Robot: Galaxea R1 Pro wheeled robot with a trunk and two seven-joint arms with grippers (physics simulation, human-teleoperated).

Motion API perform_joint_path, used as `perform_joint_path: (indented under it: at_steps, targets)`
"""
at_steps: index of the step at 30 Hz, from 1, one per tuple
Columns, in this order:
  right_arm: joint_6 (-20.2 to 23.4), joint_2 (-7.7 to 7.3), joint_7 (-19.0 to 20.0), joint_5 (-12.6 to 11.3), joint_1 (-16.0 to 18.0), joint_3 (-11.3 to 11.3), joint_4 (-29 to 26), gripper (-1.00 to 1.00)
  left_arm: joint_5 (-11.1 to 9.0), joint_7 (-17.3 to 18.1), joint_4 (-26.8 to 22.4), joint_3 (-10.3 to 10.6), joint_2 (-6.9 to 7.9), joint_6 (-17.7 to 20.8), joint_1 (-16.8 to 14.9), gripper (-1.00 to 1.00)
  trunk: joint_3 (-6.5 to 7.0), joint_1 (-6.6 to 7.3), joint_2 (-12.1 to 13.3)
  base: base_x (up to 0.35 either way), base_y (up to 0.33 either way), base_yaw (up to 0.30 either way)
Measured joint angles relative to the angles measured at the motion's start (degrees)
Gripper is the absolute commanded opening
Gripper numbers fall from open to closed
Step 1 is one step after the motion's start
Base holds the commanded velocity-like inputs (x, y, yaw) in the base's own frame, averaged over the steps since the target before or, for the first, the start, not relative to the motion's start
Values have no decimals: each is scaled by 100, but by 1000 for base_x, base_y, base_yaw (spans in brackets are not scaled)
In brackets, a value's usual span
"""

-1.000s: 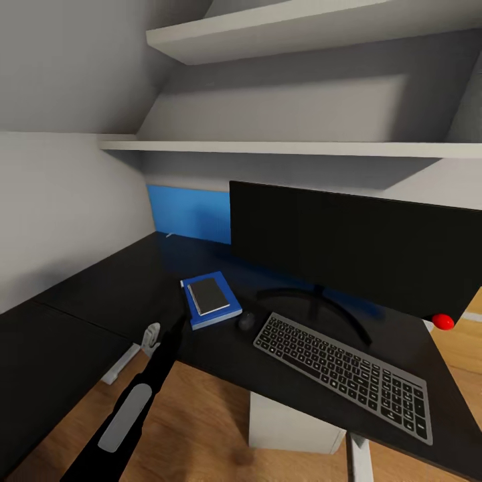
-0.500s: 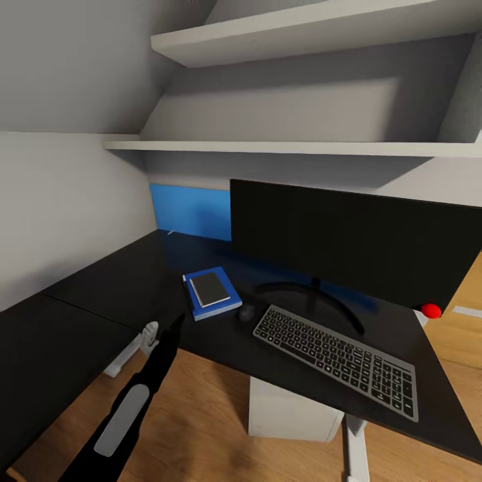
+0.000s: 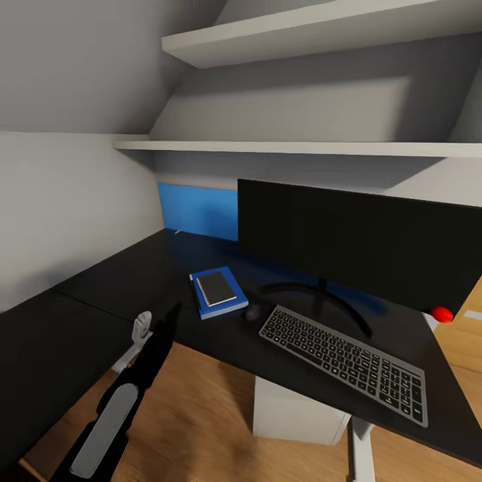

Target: In the bedroom, organize the workspace by keeping the computer under the desk, ensuring the monitor is on the desk, placing the keyboard on the desk next to the monitor, placing the mouse on the desk next to the keyboard, moving the folder from the swivel chair onto the desk next to the mouse, stacking the notebook on top of the folder with the pen on top of the notebook, and positioning the swivel chair next to the desk.

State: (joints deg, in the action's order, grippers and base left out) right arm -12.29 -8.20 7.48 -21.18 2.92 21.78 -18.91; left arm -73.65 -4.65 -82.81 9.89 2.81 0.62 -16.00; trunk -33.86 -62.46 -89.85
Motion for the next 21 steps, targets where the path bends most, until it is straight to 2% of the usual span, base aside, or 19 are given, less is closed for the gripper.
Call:
perform_joint_path:
  at_steps: [3, 6, 7, 11, 13, 14, 21]
  targets:
    - [399, 34, 4, -3, 198, 0, -23, 100, 4, -284, -364, 36, 123, 262, 77, 100, 0, 0, 0, 0, 0, 250]
    - [792, 52, 4, -3, 356, -2, -44, 100, 5, -530, -639, 52, 225, 452, 327, 100, 0, 0, 0, -3, 0, 265]
    - [1077, 61, 4, -2, 497, 0, -153, 100, 15, -626, -828, 28, 433, 602, 727, 100, 0, 0, 0, -34, -12, 269]
    - [1176, 73, 1, 0, 561, 5, -225, 100, 13, -591, -896, 46, 639, 660, 975, 100, 0, -2, 0, -150, -65, 267]
    - [1192, 77, -6, 1, 576, 8, -242, 100, 12, -609, -905, 50, 667, 670, 1013, 100, 0, -3, 0, -259, -105, 267]
    - [1223, 84, -131, 1, 596, 11, -296, 100, 10, -721, -914, 55, 691, 681, 1045, 100, 0, -3, 0, -290, -114, 267]
    - [1246, 94, -477, 3, 615, 20, -344, 100, 7, -907, -920, 57, 706, 688, 1047, 100, 0, -3, 0, -304, -121, 267]
